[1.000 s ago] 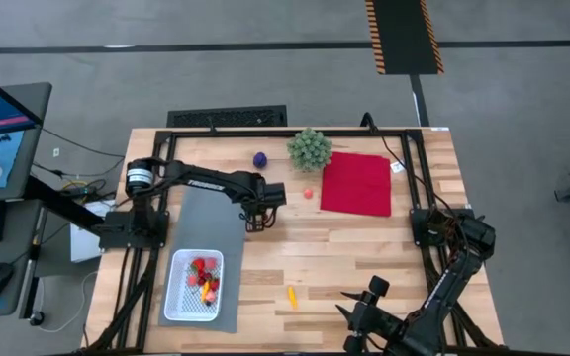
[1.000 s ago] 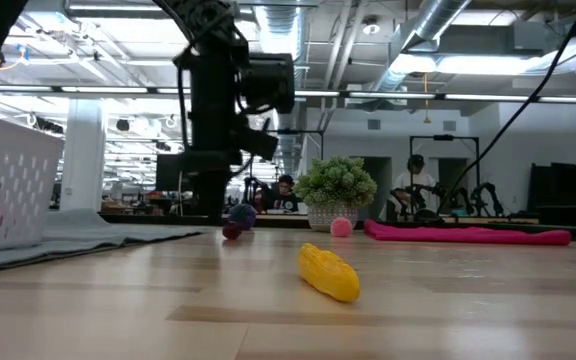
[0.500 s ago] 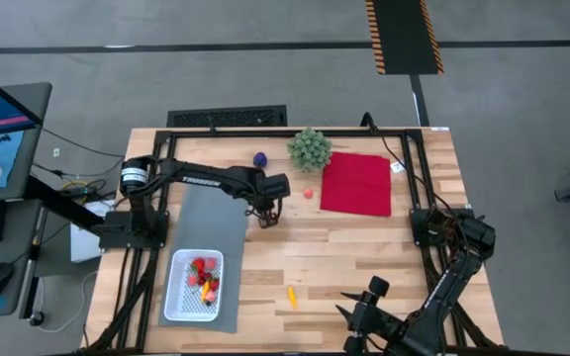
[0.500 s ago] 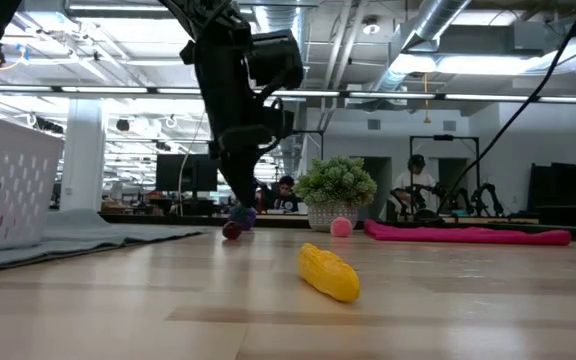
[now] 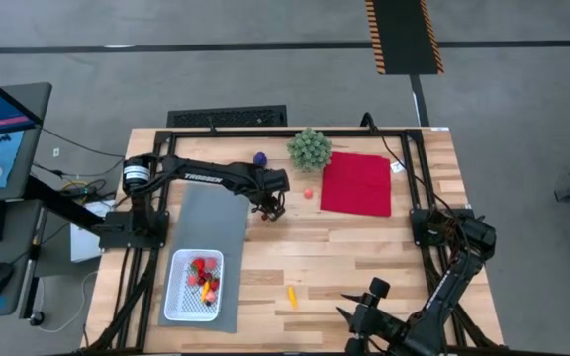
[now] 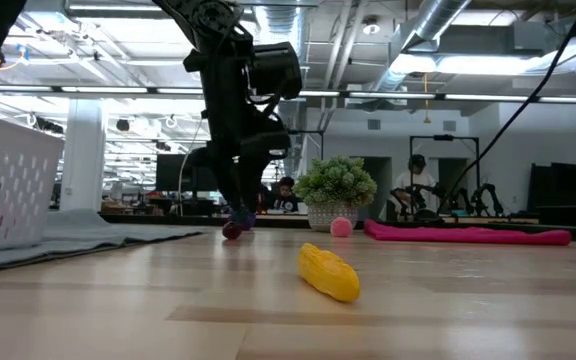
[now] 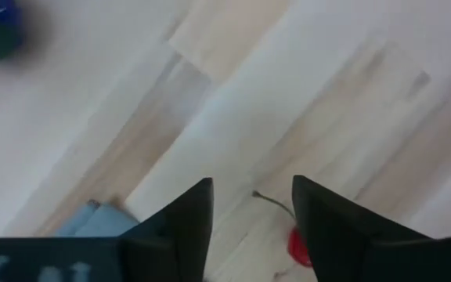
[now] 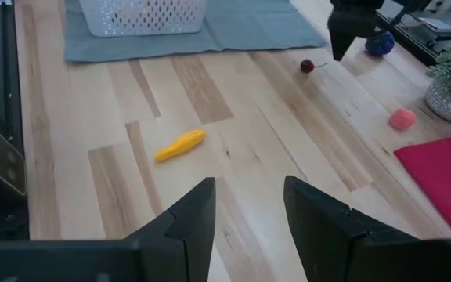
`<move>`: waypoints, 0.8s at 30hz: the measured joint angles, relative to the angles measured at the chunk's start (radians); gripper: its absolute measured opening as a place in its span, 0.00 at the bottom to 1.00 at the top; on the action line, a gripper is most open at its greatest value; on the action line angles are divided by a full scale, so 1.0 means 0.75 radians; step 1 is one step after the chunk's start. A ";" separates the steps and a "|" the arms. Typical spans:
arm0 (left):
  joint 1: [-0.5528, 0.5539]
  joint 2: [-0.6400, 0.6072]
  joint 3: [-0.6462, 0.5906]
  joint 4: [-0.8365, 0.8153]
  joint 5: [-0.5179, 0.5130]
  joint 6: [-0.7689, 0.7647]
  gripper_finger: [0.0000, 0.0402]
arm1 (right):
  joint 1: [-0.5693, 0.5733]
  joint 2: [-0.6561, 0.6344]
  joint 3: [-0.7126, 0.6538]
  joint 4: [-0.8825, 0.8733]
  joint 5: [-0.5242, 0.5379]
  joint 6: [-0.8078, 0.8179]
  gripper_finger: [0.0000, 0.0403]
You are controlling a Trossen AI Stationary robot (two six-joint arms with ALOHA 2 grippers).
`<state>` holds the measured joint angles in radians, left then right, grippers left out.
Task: Pick and placing Produce into tupperware
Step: Put the red cherry into the white basket
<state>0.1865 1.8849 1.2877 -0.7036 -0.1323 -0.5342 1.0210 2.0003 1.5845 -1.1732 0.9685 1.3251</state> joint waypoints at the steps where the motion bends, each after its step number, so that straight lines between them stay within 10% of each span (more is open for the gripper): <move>1: 0.005 -0.001 0.000 0.002 0.006 -0.026 0.44 | -0.001 0.000 0.000 0.000 0.000 -0.001 0.43; 24: -0.025 0.043 -0.001 0.054 0.055 -0.212 0.48 | 0.006 0.000 -0.001 0.020 0.004 -0.025 0.43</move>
<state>0.1679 1.9175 1.2869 -0.6634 -0.0914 -0.6933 1.0253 2.0003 1.5841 -1.1584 0.9715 1.3064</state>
